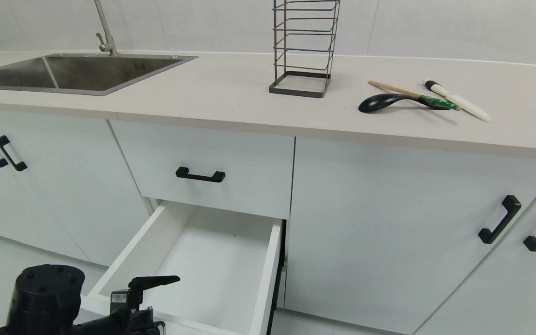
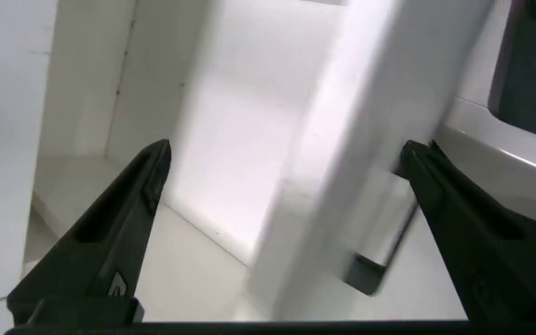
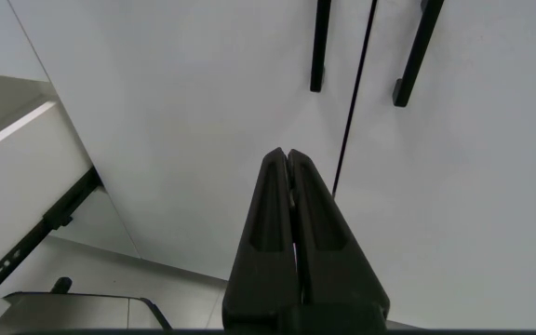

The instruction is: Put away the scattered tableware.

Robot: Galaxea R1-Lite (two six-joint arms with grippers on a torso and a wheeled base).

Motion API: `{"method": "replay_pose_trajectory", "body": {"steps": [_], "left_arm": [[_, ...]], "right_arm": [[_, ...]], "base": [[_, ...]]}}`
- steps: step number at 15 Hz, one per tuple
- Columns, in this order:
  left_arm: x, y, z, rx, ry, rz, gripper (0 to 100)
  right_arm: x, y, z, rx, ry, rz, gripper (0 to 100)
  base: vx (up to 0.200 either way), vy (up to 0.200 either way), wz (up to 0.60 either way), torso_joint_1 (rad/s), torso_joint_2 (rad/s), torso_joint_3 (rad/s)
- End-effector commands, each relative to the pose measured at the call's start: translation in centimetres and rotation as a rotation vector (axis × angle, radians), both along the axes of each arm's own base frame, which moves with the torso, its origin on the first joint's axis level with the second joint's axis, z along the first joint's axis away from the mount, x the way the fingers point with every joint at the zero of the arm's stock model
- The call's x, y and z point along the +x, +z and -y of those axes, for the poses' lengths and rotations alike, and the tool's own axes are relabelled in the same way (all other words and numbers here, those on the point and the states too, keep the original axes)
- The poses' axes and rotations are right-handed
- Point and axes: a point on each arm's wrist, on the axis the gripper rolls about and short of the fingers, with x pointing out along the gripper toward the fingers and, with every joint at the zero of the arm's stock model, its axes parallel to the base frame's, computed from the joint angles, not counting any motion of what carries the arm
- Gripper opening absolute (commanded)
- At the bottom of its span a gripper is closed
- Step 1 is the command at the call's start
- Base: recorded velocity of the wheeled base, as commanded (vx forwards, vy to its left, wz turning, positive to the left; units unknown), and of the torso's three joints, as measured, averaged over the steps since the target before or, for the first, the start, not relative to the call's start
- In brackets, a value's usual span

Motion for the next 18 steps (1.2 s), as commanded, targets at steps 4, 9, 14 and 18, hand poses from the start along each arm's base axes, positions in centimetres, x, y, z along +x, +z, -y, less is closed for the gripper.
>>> {"method": "replay_pose_trajectory", "body": {"steps": [4,9,14,18], "left_arm": [[-0.7,0.5,0.6,-0.016,-0.056,0.029,100],[-2.6,2.6,1.4,-0.122,-0.149,0.114,100],[-3.6,8.6,0.5,-0.539,0.081,0.178,100],[-0.3,13.3,-0.2,-0.896,0.615,-0.031,100]], "right_arm": [[0.0,0.0,0.0,0.000,0.001,0.000,0],[0.0,0.0,0.0,0.000,0.001,0.000,0],[0.0,0.0,0.0,0.000,0.001,0.001,0],[0.0,0.0,0.0,0.000,0.001,0.001,0]], "base": [[0.000,0.000,0.00,0.000,0.00,0.000],[0.000,0.000,0.00,0.000,0.00,0.000],[0.000,0.000,0.00,0.000,0.00,0.000],[0.000,0.000,0.00,0.000,0.00,0.000]]}}
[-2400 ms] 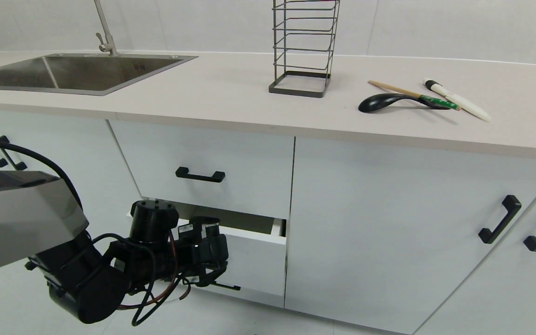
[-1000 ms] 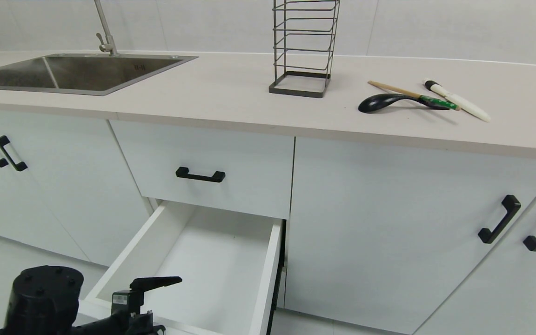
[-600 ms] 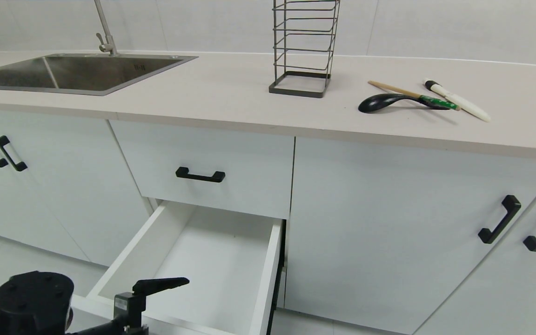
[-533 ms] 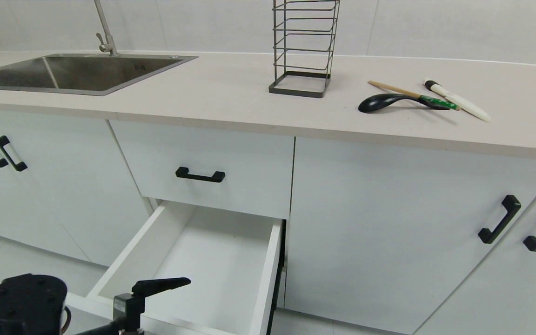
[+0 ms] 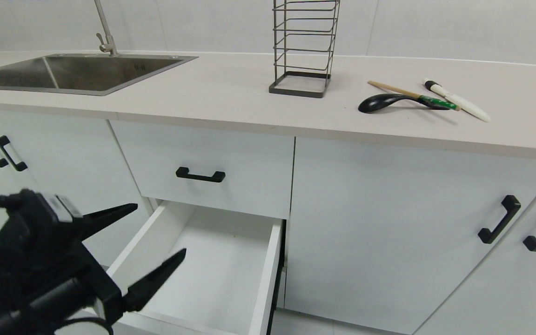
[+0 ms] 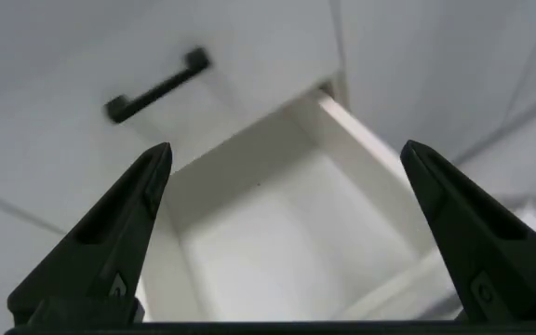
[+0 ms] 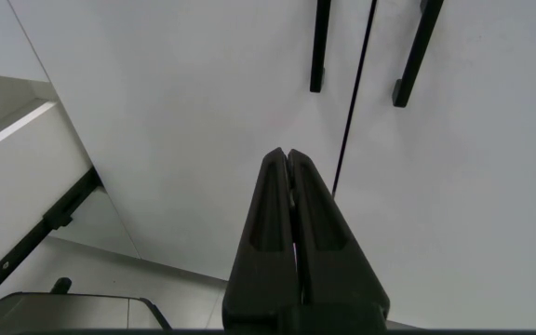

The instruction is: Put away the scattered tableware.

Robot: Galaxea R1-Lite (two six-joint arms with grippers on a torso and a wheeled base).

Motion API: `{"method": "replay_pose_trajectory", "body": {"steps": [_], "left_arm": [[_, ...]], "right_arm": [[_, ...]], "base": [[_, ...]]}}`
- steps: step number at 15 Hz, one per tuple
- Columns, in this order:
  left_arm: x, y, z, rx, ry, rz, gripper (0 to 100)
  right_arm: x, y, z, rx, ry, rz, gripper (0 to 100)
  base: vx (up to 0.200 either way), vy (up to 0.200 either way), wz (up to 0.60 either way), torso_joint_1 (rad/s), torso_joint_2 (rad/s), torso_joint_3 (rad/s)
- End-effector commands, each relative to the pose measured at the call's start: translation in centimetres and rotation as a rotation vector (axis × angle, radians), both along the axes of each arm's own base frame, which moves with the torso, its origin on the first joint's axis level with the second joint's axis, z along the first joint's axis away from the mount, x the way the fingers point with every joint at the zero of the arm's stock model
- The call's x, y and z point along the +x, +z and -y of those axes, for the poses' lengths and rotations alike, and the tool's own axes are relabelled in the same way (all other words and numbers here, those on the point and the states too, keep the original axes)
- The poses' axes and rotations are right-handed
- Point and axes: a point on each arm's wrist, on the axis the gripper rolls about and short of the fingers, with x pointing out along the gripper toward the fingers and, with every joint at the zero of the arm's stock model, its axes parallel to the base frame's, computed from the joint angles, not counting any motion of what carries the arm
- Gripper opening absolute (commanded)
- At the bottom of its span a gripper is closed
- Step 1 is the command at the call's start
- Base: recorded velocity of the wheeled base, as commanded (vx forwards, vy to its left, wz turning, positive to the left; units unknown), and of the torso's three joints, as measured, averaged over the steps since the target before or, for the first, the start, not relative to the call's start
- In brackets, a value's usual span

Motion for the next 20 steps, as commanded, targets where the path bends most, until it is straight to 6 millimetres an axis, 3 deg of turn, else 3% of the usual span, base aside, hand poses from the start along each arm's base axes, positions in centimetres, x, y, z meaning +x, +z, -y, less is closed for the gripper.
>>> {"method": "replay_pose_trajectory", "body": {"steps": [1,3,5,6,7,10,12,15,18,20], "left_arm": [[2.1,2.6,-1.3,-0.207,0.143,-0.125,100],[4.2,2.4,-2.7,-0.324,0.078,-0.171,100],[2.5,-0.2,-3.4,-0.274,0.063,-0.121,100],[2.3,-0.3,-3.4,-0.270,0.063,-0.118,100],[-0.3,-1.5,-4.3,-0.190,0.056,-0.012,100],[-3.8,-0.5,-6.1,-0.157,0.119,0.182,100],[-7.7,-1.1,-6.9,-0.163,0.126,0.311,100],[-12.1,-2.1,-7.7,-0.167,0.137,0.380,100],[-14.3,-3.1,-8.0,-0.145,0.247,0.349,100],[-14.2,-4.8,-7.8,-0.125,0.320,0.312,100]], "right_arm": [[0.0,0.0,0.0,0.000,0.001,0.001,0],[0.0,0.0,0.0,0.000,0.001,0.000,0],[0.0,0.0,0.0,0.000,0.001,0.001,0],[0.0,0.0,0.0,0.000,0.001,0.000,0],[0.0,0.0,0.0,0.000,0.001,0.000,0],[0.0,0.0,0.0,0.000,0.001,0.000,0],[0.0,0.0,0.0,0.000,0.001,0.000,0],[0.0,0.0,0.0,0.000,0.001,0.000,0],[0.0,0.0,0.0,0.000,0.001,0.000,0],[0.0,0.0,0.0,0.000,0.001,0.000,0]], "base": [[0.000,0.000,0.00,0.000,0.00,0.000],[0.000,0.000,0.00,0.000,0.00,0.000],[0.000,0.000,0.00,0.000,0.00,0.000],[0.000,0.000,0.00,0.000,0.00,0.000],[0.000,0.000,0.00,0.000,0.00,0.000],[0.000,0.000,0.00,0.000,0.00,0.000],[0.000,0.000,0.00,0.000,0.00,0.000],[0.000,0.000,0.00,0.000,0.00,0.000],[0.000,0.000,0.00,0.000,0.00,0.000],[0.000,0.000,0.00,0.000,0.00,0.000]]}}
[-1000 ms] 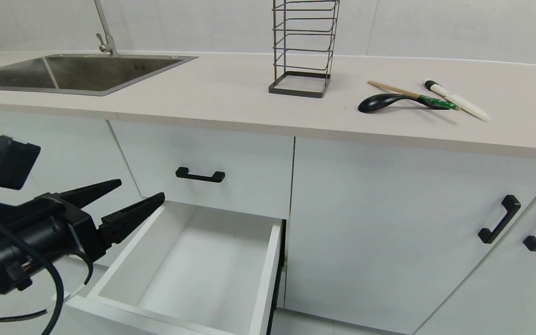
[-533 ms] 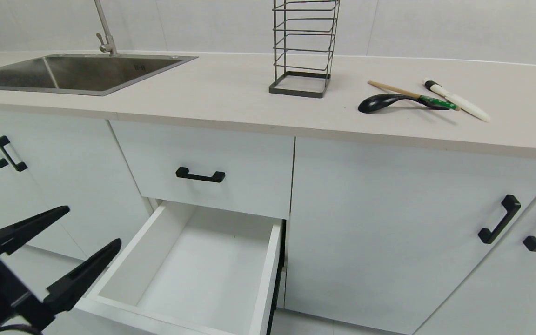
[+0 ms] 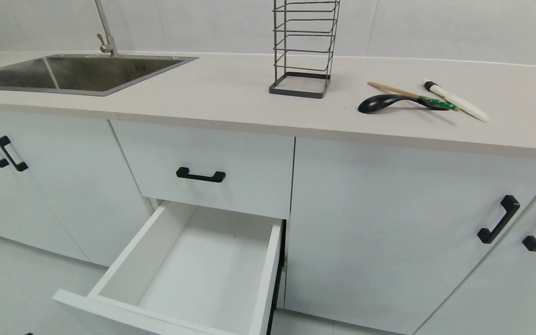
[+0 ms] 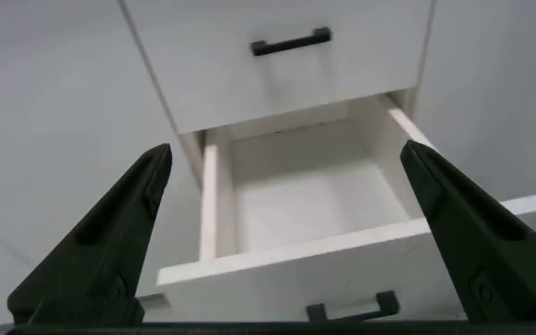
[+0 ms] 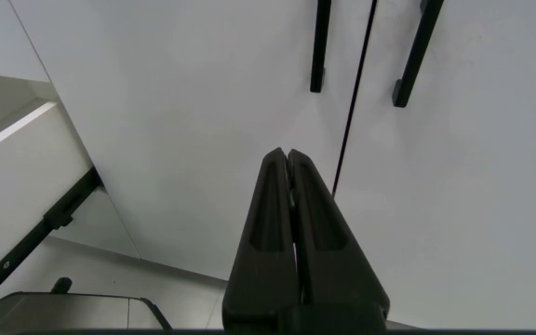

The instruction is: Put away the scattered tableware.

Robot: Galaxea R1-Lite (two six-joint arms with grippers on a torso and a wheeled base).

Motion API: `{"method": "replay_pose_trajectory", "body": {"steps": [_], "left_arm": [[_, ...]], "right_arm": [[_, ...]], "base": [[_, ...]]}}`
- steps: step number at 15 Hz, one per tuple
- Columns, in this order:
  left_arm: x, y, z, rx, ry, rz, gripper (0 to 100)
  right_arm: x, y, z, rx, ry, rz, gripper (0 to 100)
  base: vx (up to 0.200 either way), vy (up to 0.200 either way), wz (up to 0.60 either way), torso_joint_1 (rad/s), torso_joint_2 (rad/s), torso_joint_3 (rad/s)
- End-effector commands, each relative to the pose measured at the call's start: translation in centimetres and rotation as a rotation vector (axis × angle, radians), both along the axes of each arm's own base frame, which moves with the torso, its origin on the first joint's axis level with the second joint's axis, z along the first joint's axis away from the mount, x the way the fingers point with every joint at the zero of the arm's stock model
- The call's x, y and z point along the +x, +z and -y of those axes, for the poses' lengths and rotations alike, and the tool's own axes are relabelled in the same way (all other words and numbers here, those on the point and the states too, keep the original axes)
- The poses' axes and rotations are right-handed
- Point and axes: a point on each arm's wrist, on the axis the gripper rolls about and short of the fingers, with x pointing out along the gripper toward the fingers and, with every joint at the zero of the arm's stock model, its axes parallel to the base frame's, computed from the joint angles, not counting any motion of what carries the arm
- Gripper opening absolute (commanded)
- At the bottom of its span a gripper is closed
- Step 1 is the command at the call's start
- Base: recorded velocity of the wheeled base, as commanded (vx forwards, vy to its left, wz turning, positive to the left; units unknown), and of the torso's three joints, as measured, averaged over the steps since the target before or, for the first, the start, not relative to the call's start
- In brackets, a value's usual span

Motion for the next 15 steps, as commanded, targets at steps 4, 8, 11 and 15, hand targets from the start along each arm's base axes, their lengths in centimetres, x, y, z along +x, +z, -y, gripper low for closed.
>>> {"method": "replay_pose_trajectory", "body": {"steps": [4,8,11,15], "left_arm": [[-1.8,-5.6,0.0,-0.018,0.091,-0.088,100],[-1.7,-5.8,-0.3,-0.137,0.236,-0.107,100],[-1.7,-5.9,-0.3,-0.168,0.231,-0.117,100],[-1.7,-5.9,-0.3,-0.174,0.233,-0.118,100]], "right_arm": [[0.0,0.0,0.0,0.000,0.001,0.000,0],[0.0,0.0,0.0,0.000,0.001,0.000,0],[0.0,0.0,0.0,0.000,0.001,0.000,0],[0.0,0.0,0.0,0.000,0.001,0.000,0]], "base": [[0.000,0.000,0.00,0.000,0.00,0.000],[0.000,0.000,0.00,0.000,0.00,0.000],[0.000,0.000,0.00,0.000,0.00,0.000],[0.000,0.000,0.30,0.002,0.00,0.001]]}}
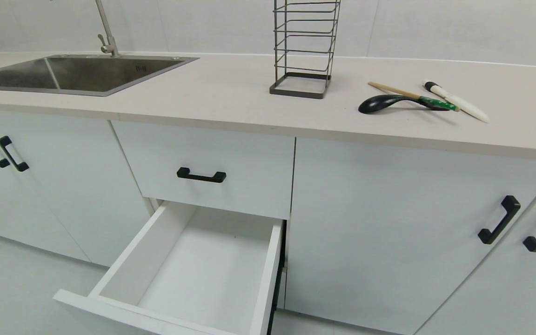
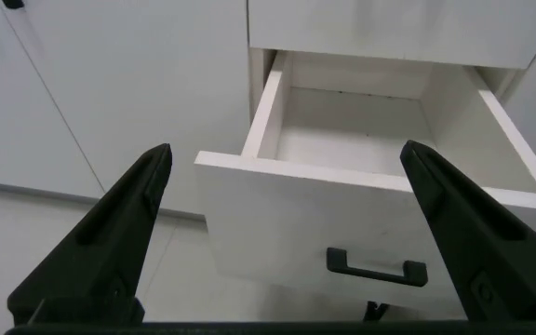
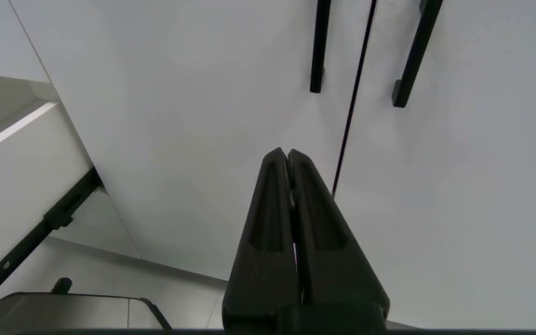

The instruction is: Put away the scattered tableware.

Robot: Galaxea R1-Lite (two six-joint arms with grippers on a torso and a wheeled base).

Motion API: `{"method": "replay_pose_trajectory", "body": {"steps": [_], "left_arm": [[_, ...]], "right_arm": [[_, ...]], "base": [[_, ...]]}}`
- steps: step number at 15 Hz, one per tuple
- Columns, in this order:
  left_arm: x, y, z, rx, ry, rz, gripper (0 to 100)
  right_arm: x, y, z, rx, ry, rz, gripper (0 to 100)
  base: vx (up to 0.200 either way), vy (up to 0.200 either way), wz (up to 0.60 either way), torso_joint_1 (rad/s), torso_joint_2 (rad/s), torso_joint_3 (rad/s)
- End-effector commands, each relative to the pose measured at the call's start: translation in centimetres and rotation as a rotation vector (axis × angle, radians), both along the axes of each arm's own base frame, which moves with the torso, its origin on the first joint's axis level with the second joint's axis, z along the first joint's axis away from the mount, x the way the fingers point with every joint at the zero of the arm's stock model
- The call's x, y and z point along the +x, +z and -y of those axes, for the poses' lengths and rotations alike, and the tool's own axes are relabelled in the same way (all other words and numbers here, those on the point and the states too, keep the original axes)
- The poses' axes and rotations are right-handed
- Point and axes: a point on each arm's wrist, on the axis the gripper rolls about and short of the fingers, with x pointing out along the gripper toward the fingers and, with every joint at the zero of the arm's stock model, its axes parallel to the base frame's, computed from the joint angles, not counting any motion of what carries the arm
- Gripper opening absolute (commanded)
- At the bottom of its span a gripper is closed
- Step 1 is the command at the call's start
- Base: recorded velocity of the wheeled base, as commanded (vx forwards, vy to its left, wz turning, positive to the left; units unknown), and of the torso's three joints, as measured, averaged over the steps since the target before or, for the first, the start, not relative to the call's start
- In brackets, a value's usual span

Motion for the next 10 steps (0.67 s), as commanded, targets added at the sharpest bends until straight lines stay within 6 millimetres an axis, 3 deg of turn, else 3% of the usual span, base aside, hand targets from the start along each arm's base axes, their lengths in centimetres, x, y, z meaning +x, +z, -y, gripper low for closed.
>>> {"method": "replay_pose_trajectory", "body": {"steps": [1,7,10], "left_arm": [[0.01,-0.01,0.00,0.001,0.001,-0.002,100],[0.01,-0.01,0.00,0.000,0.001,-0.002,100],[0.01,-0.01,0.00,0.000,0.002,-0.002,100]], "right_arm": [[0.00,-0.01,0.00,0.000,0.001,0.000,0],[0.00,-0.01,0.01,-0.002,-0.002,0.000,0],[0.00,-0.01,0.01,-0.002,-0.002,0.000,0]], "base": [[0.000,0.000,0.60,0.002,0.00,0.007],[0.000,0.000,0.00,0.000,0.00,0.000],[0.000,0.000,0.00,0.121,-0.13,-0.027]]}}
